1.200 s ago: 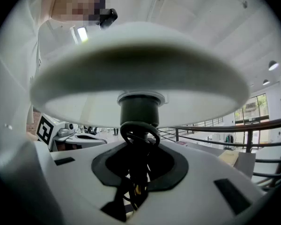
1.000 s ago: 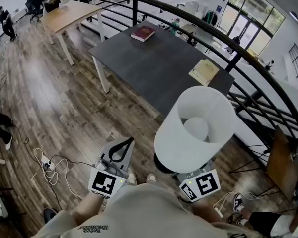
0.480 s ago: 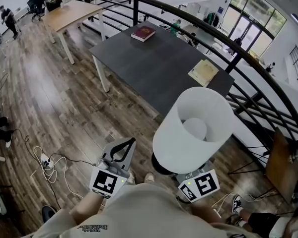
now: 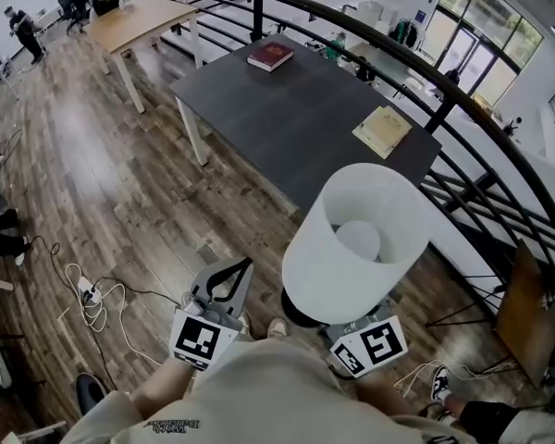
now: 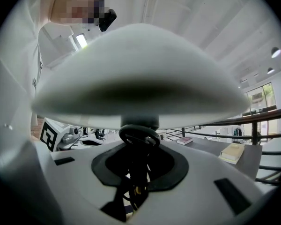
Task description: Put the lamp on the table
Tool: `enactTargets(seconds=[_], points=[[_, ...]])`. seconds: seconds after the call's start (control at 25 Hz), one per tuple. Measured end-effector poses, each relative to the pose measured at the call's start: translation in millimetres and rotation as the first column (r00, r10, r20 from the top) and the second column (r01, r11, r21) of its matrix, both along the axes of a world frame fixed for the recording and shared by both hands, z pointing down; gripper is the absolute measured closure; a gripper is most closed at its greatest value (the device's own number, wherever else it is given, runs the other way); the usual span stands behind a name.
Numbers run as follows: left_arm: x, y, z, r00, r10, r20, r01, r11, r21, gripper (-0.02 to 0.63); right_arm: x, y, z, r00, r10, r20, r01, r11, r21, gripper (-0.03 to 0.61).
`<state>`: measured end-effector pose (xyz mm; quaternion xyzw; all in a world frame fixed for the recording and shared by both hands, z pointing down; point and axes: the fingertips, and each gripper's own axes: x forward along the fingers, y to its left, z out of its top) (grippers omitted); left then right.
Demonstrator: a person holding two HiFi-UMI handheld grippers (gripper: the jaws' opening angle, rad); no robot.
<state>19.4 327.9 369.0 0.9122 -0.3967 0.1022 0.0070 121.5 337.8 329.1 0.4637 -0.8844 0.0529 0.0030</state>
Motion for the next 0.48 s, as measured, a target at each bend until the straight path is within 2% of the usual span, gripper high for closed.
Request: enactTargets(seconds=[0.28,0.48], points=[[13,4,9,0.999,-0.033,0.001,0.033,0.999,-0.011,0.609,9,-2,5,0.999,-0.049,-0.016,0.049,0.999,0.014,0.495],[25,7,4,0.999,-0.046,0.010,0.046,0.999,0.009,0.609,21,1,2,0.998,-0.063,0.004,0.063,0.998,0.026,0.495]])
